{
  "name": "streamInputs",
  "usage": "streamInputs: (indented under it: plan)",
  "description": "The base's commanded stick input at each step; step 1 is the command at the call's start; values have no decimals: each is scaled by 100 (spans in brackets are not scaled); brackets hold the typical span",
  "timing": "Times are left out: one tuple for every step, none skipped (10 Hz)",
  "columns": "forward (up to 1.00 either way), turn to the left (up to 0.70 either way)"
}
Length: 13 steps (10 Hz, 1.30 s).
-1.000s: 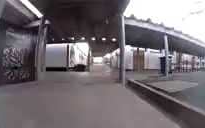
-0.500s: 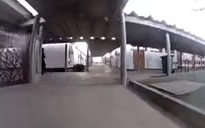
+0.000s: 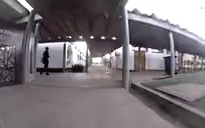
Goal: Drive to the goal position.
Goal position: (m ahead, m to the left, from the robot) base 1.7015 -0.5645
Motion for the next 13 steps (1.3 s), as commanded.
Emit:
streamInputs:
  plan:
    - [70, 35]
    - [70, 35]
    - [70, 35]
    - [70, 35]
    - [70, 35]
    - [70, 35]
    - [70, 35]
    - [70, 35]
    - [70, 35]
    - [70, 35]
    - [70, 35]
    - [70, 35]
    - [70, 35]
